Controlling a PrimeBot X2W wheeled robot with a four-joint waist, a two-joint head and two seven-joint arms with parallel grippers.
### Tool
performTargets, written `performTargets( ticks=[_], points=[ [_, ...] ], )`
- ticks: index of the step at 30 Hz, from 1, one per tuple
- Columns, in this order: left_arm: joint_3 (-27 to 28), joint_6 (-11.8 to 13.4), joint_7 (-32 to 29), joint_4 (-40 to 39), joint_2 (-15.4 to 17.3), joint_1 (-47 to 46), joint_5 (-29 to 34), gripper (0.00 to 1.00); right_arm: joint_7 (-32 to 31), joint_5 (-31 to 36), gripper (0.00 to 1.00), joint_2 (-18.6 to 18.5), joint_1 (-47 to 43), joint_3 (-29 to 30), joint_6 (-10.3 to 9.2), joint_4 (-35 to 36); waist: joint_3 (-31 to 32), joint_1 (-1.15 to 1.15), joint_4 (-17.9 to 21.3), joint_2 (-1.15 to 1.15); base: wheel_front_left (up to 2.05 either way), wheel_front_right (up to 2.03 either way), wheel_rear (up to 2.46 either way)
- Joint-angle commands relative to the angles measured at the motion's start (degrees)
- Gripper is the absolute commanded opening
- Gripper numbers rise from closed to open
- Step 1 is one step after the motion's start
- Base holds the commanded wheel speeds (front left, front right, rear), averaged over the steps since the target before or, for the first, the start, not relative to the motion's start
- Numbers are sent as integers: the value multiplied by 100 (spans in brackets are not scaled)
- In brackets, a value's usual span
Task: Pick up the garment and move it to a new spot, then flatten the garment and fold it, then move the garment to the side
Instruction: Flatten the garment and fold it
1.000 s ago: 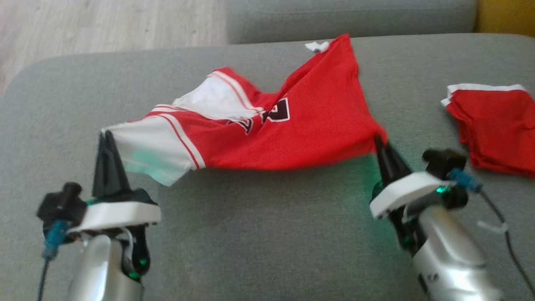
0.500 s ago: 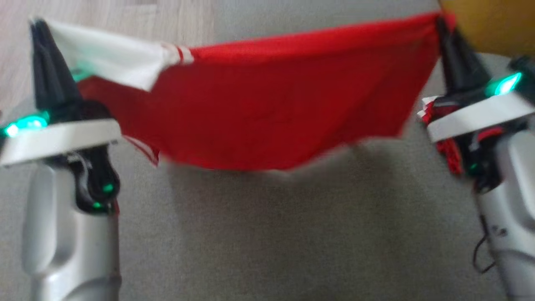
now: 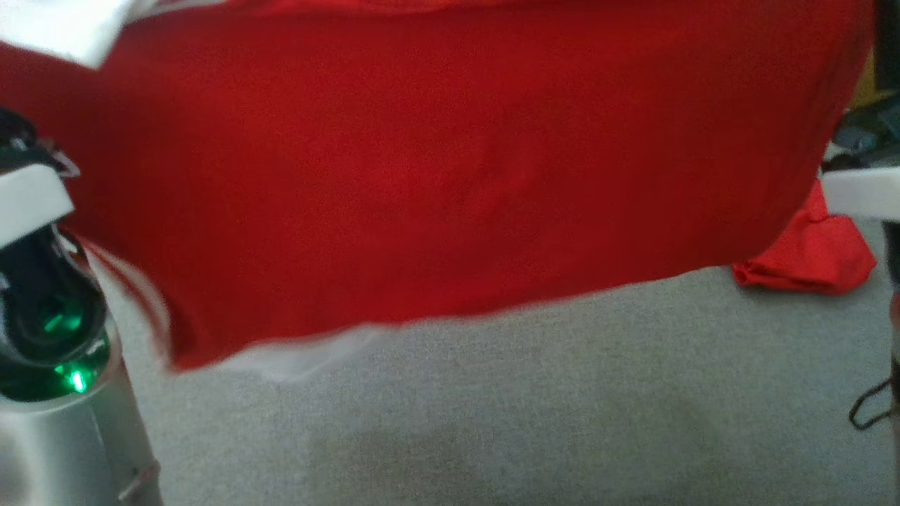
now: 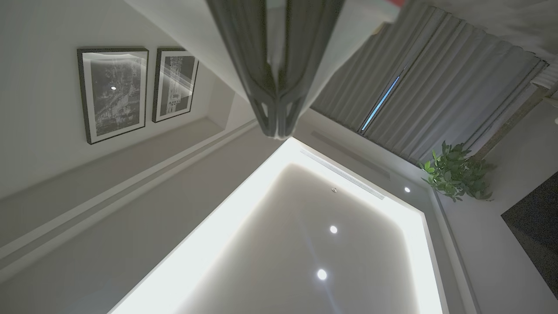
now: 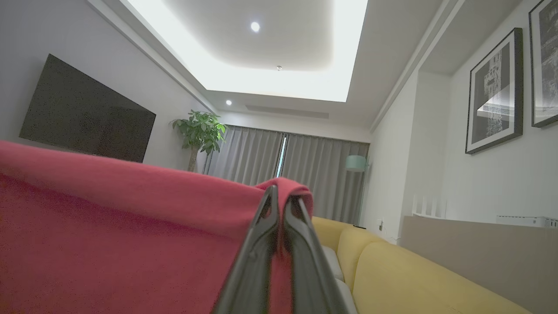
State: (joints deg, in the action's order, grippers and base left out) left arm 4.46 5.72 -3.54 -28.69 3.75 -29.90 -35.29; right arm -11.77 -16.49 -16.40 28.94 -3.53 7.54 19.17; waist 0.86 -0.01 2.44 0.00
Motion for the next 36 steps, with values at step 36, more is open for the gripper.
performTargets(
  ticks=[36],
  points=[
    [-576,-1297,1680,7131,719,-3671,47,0,2565,103,0,175,3724,-1292,-5,-7152,-2165,1,-441,0,0,0,0]
  ],
)
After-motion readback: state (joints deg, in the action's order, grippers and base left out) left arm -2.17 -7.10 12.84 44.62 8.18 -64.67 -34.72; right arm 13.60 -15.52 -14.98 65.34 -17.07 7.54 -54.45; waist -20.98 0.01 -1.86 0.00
